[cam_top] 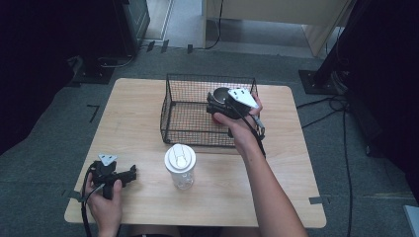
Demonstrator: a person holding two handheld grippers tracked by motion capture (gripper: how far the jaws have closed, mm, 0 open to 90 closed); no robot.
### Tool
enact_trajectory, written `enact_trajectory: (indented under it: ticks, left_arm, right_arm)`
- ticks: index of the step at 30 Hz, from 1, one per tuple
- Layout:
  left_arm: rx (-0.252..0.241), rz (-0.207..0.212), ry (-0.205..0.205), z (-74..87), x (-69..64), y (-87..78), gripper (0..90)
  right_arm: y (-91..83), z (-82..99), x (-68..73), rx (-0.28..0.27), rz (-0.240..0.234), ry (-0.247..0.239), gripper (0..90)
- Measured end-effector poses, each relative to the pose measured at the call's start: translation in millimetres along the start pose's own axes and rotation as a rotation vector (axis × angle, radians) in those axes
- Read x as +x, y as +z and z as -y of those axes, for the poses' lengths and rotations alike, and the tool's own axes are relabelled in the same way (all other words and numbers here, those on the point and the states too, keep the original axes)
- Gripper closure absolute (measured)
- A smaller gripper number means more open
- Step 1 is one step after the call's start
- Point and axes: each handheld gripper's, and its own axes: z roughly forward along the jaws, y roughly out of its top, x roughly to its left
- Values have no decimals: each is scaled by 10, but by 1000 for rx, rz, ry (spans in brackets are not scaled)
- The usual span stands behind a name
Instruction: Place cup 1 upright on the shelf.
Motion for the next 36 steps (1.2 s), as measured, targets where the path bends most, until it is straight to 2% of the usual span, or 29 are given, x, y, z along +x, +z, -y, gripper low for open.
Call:
enact_trajectory:
  ticks: [2,11,19,27,36]
  left_arm:
    - [-1,0,-2,0,-1,1,0]
    - [-2,0,-2,0,-1,1,0]
    - [-2,0,-2,0,-1,1,0]
    - [-1,0,-1,0,-1,0,0]
    - [-1,0,-2,0,-1,0,0]
  right_arm:
    - [-26,5,0,2,-5,9,0]
    - [-291,74,37,-4,-26,-15,0]
    - [-450,165,49,-8,-43,-36,2]
    - [-617,284,28,-13,-50,-18,2]
    - [-838,395,40,-22,-69,-26,2]
